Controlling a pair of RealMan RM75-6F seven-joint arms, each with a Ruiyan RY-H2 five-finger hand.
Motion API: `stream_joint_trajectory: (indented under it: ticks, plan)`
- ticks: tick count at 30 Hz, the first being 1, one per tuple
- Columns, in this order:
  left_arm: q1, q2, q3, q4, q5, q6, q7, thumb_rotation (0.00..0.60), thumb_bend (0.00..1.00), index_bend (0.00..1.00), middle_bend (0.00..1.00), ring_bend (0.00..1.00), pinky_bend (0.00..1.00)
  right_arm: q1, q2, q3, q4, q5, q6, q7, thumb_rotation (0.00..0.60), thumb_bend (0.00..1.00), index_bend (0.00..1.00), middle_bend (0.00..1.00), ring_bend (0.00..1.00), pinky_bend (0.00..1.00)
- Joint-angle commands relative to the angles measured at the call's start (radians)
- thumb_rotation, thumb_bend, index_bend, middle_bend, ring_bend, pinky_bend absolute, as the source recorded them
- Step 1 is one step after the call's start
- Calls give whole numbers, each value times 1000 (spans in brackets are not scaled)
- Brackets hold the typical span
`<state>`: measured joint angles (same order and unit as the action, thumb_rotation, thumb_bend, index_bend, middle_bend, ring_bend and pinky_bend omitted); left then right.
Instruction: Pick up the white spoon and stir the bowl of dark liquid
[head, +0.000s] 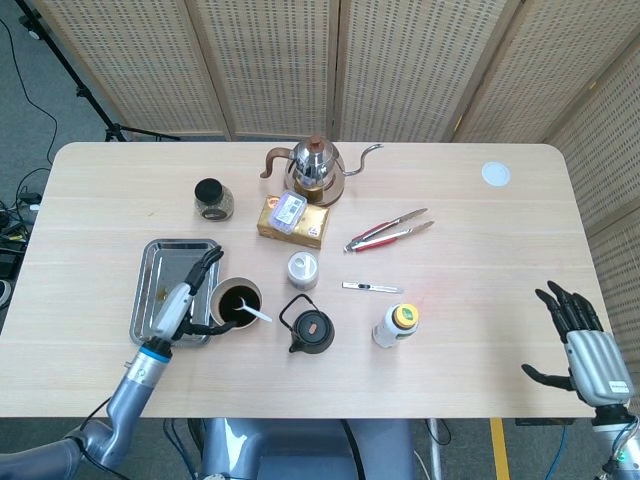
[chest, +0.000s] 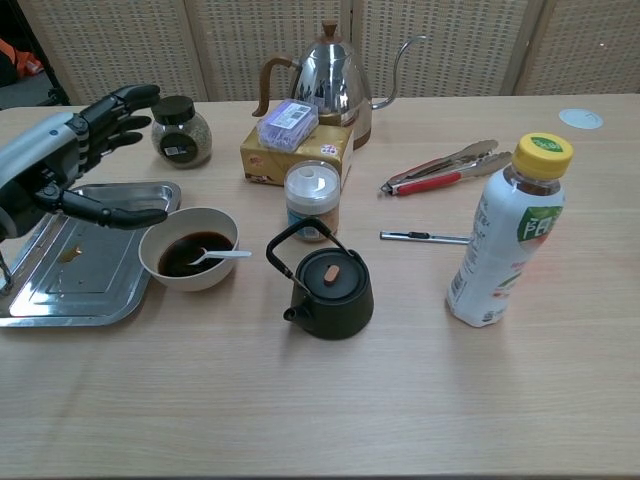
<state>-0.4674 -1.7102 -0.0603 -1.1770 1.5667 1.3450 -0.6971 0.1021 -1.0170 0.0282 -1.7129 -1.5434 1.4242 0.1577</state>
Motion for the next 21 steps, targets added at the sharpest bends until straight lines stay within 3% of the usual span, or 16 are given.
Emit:
stream_joint_trajectory:
  ticks: [1, 9, 13, 21]
  plan:
    - [65, 173, 10, -150, -24, 52, 310, 600, 144, 0, 0, 0, 0, -1, -1, -2, -2, -4, 2, -5, 600, 0, 0, 0, 0, 0]
    - [144, 323, 33, -255, -75, 89, 498, 600, 155, 0, 0, 0, 0, -4, -11, -5, -3, -15, 12, -32, 600, 0, 0, 0, 0, 0]
    - [239, 430, 82, -290, -144, 112, 645, 600, 175, 0, 0, 0, 0, -14, -38, 7, 15, -19, 51, -103, 600, 0, 0, 0, 0, 0]
    - [315, 457, 86, -319, -135, 196, 694, 600, 180, 0, 0, 0, 0, -16, -63, 9, 33, -30, 67, -120, 600, 0, 0, 0, 0, 0]
